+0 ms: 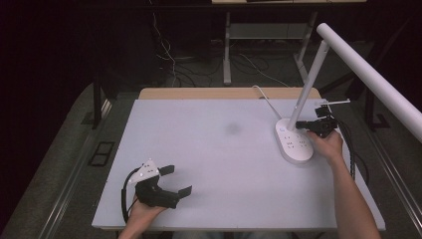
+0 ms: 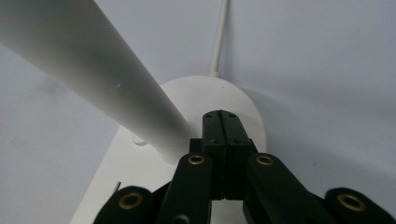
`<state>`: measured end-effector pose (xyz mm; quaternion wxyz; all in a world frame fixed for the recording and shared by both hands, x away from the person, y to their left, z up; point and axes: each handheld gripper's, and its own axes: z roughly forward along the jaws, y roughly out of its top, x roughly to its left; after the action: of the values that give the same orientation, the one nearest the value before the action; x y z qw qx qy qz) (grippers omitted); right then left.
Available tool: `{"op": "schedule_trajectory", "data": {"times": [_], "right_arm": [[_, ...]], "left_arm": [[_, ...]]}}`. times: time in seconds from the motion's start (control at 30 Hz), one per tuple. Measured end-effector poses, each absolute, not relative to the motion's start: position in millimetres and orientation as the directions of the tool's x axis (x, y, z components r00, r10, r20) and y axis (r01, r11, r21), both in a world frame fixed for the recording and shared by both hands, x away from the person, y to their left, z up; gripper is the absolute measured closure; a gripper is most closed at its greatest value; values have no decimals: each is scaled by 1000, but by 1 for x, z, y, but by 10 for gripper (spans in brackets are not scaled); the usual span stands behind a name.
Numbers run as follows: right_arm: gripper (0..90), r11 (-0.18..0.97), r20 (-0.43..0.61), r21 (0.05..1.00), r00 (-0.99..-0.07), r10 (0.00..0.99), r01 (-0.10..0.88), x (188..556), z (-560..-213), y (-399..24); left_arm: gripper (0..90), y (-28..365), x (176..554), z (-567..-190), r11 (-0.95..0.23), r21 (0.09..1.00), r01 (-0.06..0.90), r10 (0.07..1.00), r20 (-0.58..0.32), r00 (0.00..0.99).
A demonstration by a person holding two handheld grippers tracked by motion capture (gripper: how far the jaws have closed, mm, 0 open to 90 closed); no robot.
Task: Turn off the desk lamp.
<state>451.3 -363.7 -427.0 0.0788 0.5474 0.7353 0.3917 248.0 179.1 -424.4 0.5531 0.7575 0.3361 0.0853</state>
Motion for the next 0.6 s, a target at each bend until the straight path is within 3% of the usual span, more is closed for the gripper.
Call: {"op": "schedule_trajectory", "data": {"times": [0.6], "right_arm": [[900,100,309,660,-391,867,744,451,-426,-364]], "left_arm": [[0,179,248,-424,-161,897,412,606,-239,758]]}}
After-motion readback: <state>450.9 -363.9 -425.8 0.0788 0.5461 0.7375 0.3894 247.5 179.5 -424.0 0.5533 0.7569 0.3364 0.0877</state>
